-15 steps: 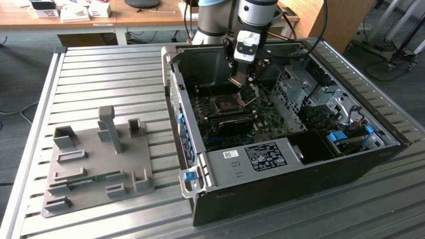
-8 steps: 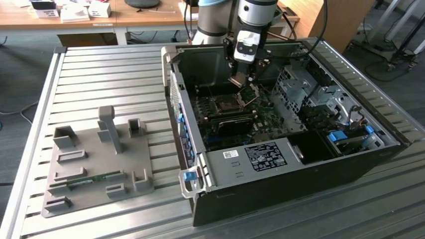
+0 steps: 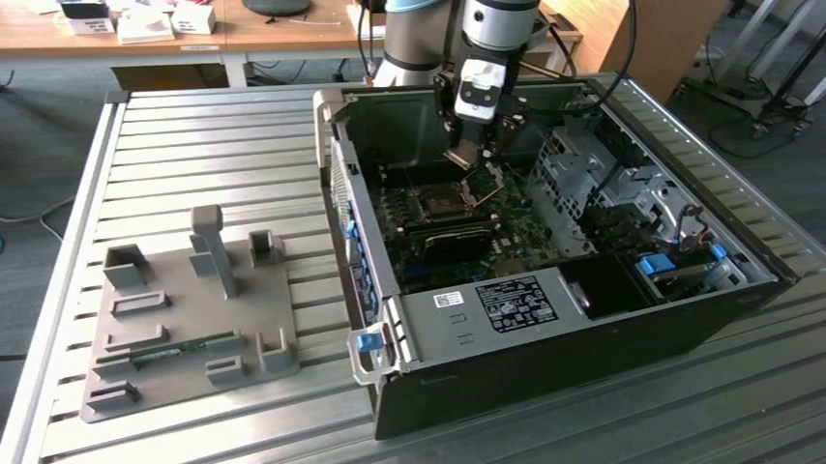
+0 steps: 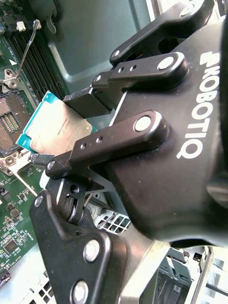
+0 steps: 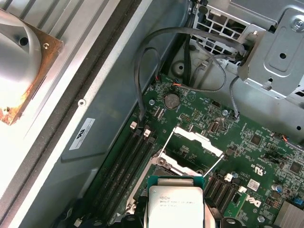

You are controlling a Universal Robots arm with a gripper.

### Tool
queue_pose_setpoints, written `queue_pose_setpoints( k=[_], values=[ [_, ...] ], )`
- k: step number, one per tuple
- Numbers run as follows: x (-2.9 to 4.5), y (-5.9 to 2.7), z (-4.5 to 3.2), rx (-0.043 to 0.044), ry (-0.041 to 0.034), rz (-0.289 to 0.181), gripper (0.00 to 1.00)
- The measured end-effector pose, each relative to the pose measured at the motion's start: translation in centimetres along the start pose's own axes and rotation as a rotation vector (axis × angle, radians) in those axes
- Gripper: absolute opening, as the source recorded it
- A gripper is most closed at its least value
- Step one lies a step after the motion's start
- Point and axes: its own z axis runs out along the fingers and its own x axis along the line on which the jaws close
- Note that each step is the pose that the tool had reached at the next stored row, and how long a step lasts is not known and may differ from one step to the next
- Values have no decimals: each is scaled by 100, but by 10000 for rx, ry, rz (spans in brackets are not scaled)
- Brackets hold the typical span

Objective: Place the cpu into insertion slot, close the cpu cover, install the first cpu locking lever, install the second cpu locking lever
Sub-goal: 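Place the cpu into insertion slot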

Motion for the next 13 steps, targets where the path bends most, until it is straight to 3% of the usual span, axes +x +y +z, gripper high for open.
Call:
queue_pose_setpoints(
  k=[6, 13],
  values=[
    [0, 0, 7, -4, -16, 182, 54],
    [-1, -3, 32, -26, -125, 1404, 54]
  ],
)
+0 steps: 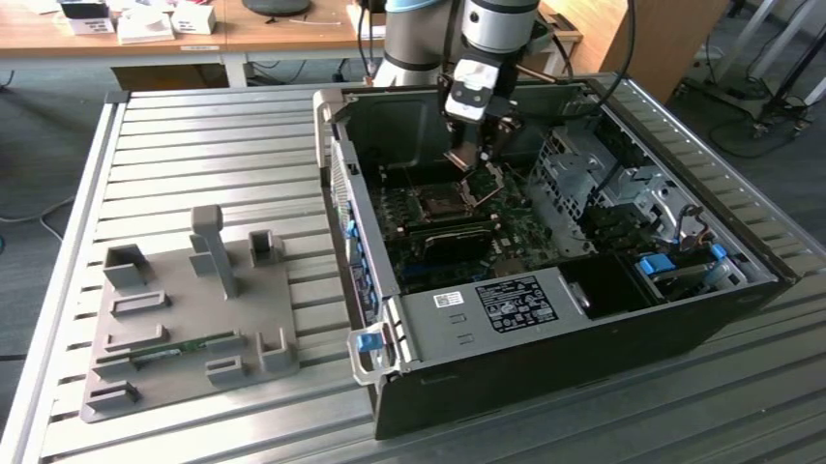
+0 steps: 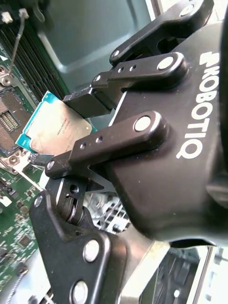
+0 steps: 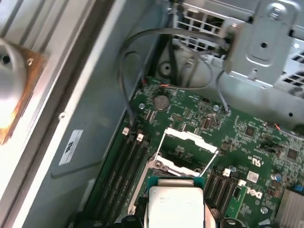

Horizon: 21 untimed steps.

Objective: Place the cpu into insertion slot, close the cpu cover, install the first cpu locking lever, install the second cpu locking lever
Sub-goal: 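Place the cpu into insertion slot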

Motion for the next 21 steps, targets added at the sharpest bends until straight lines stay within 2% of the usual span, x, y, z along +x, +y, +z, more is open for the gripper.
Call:
queue_pose_setpoints(
  k=[1, 8, 21],
  values=[
    [0, 0, 1, -3, -14, 159, 54],
    [0, 0, 3, -6, -24, 270, 54],
    [-1, -2, 28, -50, -226, 2554, 54]
  ],
)
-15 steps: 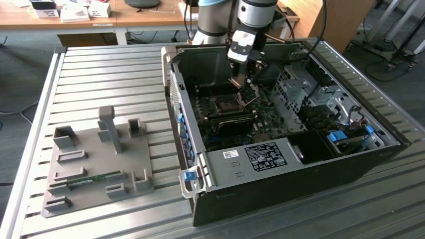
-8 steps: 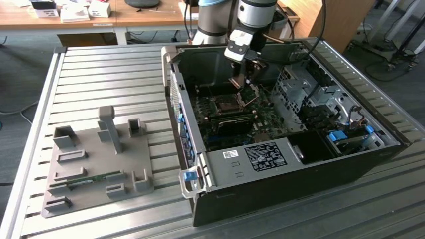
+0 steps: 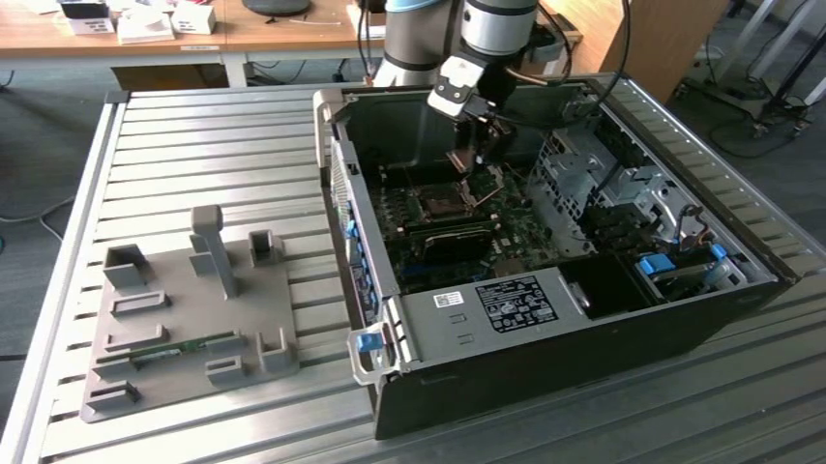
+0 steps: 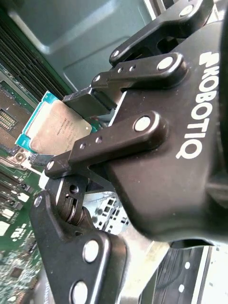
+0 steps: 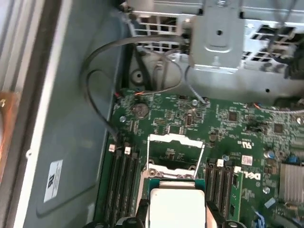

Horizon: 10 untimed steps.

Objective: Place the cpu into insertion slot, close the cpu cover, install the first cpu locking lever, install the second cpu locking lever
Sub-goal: 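Place the cpu into insertion slot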

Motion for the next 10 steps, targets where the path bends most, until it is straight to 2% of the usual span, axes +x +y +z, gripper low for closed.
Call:
queue_pose_setpoints(
  k=[6, 10],
  values=[
    [0, -1, 12, -21, -94, 1074, 54],
    [0, -1, 12, -22, -102, 1154, 54]
  ],
)
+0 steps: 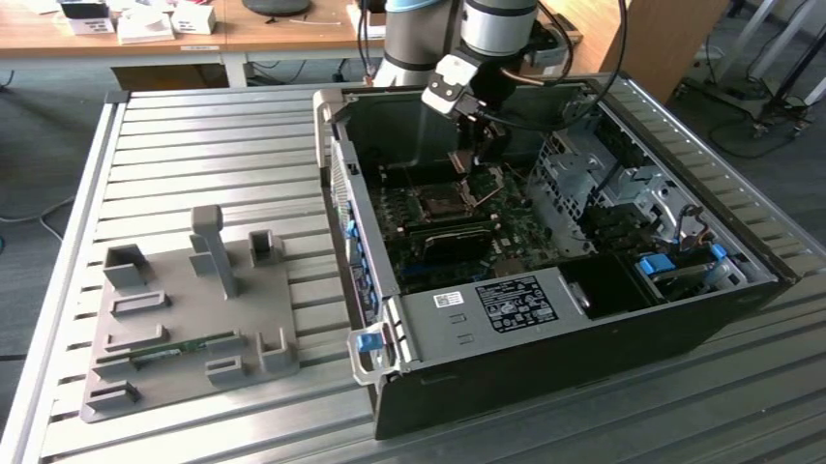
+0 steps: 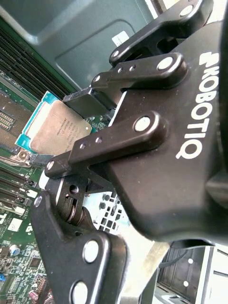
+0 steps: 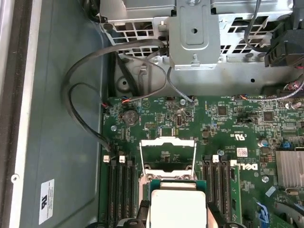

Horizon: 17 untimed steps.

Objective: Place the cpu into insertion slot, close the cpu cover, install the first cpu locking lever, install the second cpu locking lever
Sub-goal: 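Place the cpu into insertion slot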

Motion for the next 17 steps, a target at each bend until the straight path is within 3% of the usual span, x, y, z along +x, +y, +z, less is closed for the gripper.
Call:
queue_pose_setpoints(
  k=[6, 12, 17],
  values=[
    [0, 0, 1, -3, -10, 126, 54],
    [0, 0, 2, -19, -92, 1038, 54],
    [0, 0, 2, -20, -93, 1052, 54]
  ],
)
